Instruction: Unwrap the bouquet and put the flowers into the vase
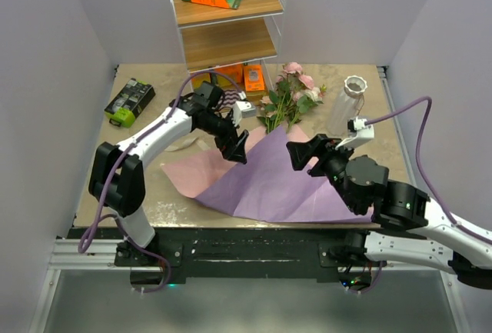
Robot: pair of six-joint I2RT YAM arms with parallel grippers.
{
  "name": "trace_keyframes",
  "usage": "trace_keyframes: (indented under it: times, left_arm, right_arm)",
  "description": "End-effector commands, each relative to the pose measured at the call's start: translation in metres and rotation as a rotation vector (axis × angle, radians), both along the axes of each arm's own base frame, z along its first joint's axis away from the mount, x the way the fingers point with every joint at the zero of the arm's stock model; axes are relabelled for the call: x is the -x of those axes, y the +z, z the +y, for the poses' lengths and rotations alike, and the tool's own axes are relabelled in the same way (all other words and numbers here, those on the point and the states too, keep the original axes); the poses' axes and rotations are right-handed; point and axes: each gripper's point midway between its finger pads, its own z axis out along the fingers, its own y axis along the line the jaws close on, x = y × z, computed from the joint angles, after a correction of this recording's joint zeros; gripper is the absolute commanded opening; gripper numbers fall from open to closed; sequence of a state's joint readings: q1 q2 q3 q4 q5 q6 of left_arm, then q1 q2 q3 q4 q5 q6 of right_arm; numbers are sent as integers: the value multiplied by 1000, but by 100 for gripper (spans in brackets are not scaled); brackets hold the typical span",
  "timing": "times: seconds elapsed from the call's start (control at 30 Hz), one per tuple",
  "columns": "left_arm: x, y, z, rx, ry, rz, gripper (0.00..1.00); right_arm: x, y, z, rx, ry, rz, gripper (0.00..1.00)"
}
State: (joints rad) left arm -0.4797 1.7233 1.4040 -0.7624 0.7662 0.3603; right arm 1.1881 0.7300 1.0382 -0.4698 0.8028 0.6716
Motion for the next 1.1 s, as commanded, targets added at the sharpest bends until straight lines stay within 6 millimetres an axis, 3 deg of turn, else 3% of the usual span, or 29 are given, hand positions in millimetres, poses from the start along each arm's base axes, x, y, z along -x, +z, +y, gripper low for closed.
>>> trace_keyframes:
  times: [0.0, 0.2, 0.43, 0.53, 0.6, 0.73, 0.77, 0.97, 1.07]
  left_arm:
    - [-6, 9, -15, 69, -47, -46, 99]
    - [-12, -26, -13, -20, -22, -69, 99]
    - [-18, -54, -15, -103, -5, -120, 99]
    - [-16, -55, -17, -102, -20, -126, 88]
    - [-16, -52, -18, -93, -23, -130, 74]
    - [-17, -27, -20, -44, -13, -199, 33]
    - [-15, -25, -19, -39, -7, -204, 28]
    - [-9, -17, -16, -32, -14, -215, 23]
    - [0, -12, -14, -12, -42, -221, 10]
  right_arm:
    - [-3, -12, -1, 40, -32, 34, 75]
    - [-3, -3, 0, 30, -20, 17, 75]
    - [0, 4, -1, 4, -3, 7, 72]
    - [2, 7, -1, -3, 13, 3, 72]
    - [2, 11, -2, -6, 12, -1, 72]
    - [3, 16, -3, -6, 16, -7, 72]
    - [3, 15, -2, -2, 16, -7, 72]
    - [2, 11, 0, 6, 19, -1, 72]
    - [2, 10, -3, 13, 9, -1, 72]
